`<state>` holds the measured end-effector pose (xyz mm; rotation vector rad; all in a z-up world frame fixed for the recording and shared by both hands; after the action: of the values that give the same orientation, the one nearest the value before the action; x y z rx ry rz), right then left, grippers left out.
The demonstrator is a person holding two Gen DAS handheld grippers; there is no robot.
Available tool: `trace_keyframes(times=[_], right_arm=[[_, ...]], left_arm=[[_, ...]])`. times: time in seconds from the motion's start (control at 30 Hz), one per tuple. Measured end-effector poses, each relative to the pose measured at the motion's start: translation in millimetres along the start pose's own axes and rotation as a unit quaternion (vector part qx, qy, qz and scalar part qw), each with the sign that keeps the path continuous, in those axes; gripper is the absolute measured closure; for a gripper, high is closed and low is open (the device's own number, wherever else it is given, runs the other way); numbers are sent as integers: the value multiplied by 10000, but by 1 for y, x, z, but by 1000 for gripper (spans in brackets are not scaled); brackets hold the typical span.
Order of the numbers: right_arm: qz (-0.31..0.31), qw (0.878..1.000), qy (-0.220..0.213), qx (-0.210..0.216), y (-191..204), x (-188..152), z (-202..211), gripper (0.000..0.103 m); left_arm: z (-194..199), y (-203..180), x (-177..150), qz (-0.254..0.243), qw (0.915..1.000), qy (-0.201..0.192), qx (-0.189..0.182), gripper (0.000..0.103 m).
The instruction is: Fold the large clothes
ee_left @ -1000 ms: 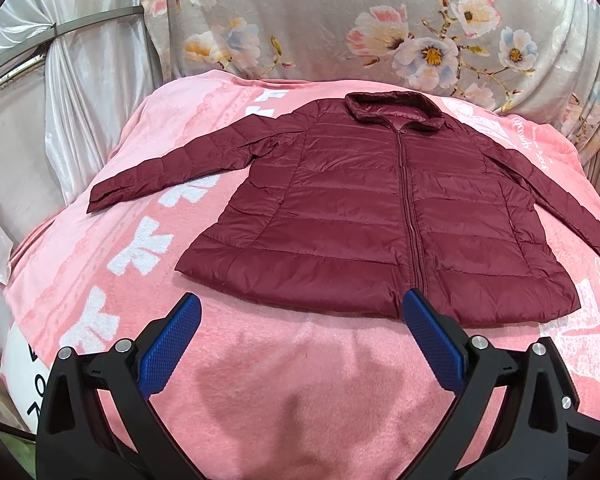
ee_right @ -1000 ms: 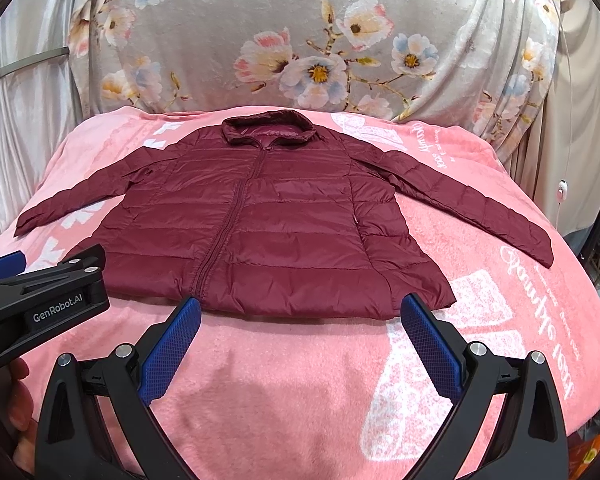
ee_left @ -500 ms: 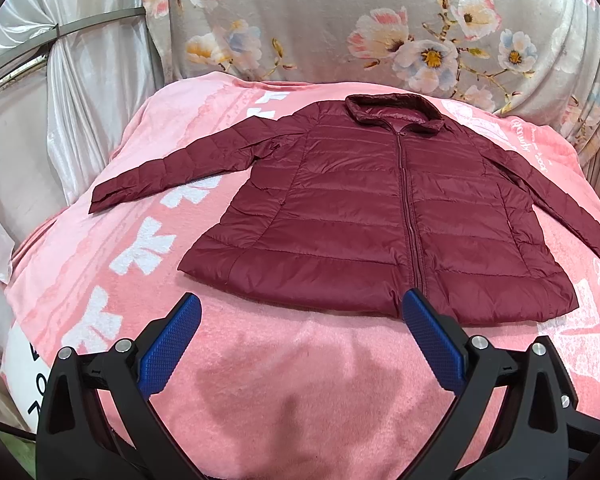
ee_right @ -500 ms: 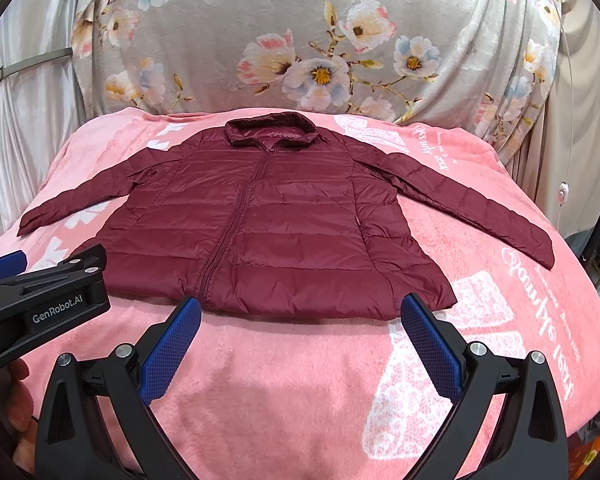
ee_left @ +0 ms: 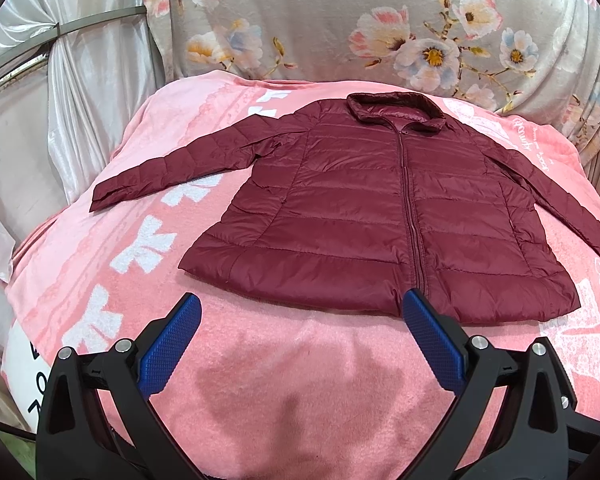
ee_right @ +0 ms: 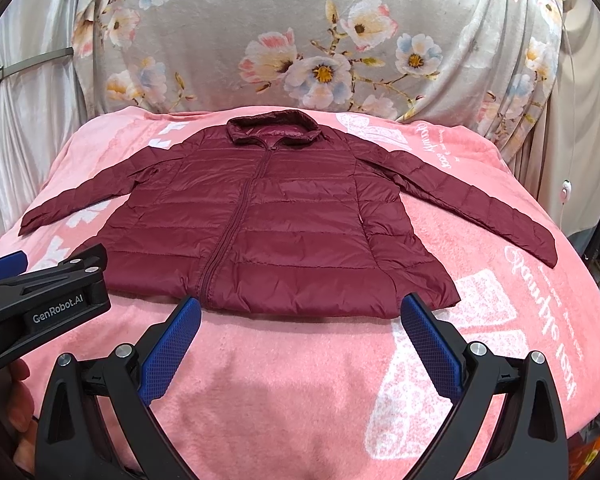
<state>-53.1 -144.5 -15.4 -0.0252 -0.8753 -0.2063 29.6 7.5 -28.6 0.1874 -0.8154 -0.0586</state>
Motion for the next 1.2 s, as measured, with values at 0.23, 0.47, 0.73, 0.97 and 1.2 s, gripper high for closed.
trace_keyframes(times=[0.23,0.47,0.73,0.97,1.2], right_arm=[[-244,9996,-132,64,-20,7,-5,5],[-750,9966,-244,249,-71,31,-19,5],[-2630,9637,-453,113,-225,35,-55,5],[-3884,9139,-786,-881,-374,8,-73,5],[-4408,8865,-665,-1242,-447,-12,-99,15]], left_arm=[[-9,3,3,59,10000,25,65,5],[-21,1,23,147,9996,-67,251,5],[-54,16,59,535,9978,-16,404,5],[-88,30,85,811,9950,-24,589,5],[-124,47,99,1049,9896,67,980,5]])
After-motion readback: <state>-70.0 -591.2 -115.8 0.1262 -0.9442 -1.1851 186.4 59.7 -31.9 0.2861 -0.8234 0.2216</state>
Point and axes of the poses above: each gripper's, at about its wrist camera, not at the fingertips, and z roughly against the way its jaws point, y to its left, x to its top, the point moved 7 cm from there along -z, roughly the way its jaws point, and after that the axes turned 10 degrees about x, right-handed, at the moved point
